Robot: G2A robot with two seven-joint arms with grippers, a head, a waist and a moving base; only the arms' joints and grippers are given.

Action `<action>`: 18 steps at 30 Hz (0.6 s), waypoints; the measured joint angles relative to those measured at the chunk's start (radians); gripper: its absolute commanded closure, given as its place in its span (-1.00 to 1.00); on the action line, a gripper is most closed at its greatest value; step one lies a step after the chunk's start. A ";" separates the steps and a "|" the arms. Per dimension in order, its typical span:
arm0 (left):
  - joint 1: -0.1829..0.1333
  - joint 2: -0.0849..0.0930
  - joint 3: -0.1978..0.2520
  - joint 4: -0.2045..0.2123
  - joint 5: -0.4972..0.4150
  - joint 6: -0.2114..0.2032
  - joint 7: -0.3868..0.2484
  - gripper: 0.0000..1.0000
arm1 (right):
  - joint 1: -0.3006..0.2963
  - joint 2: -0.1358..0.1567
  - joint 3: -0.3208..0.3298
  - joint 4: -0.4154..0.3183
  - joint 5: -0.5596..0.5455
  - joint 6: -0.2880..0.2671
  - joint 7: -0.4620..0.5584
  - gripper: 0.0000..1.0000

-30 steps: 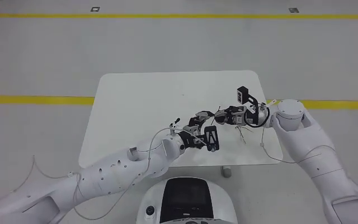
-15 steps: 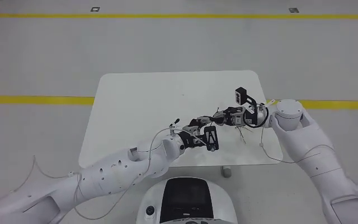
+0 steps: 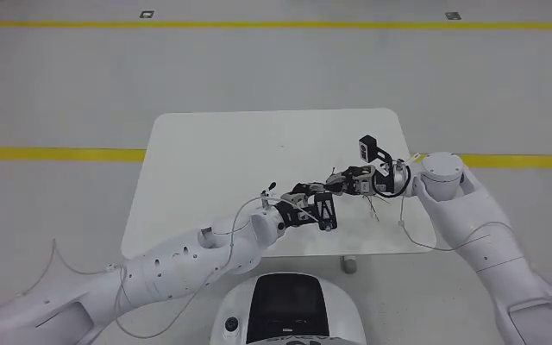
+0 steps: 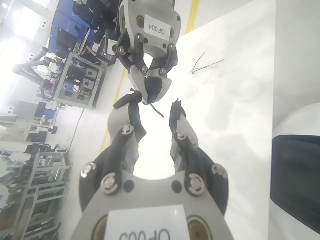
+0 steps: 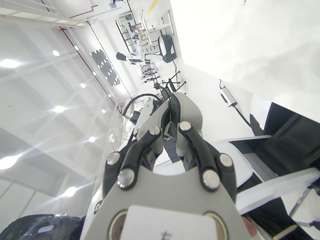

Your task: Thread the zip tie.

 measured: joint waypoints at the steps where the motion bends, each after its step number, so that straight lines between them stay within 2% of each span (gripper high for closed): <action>1: 0.000 0.000 0.000 0.000 0.000 0.000 0.000 0.56 | 0.000 0.000 0.000 -0.001 -0.001 0.000 -0.001 1.00; 10: -0.002 -0.003 0.004 0.002 0.000 -0.001 -0.005 0.64 | -0.006 -0.001 0.002 -0.010 -0.007 0.002 0.000 1.00; 14: -0.004 -0.005 0.007 0.003 0.000 0.000 -0.008 0.82 | -0.009 0.000 0.003 -0.015 -0.011 0.002 0.004 1.00; 18: -0.008 -0.006 0.011 0.004 0.000 0.001 -0.012 0.90 | -0.011 0.001 0.006 -0.018 -0.014 0.002 0.009 1.00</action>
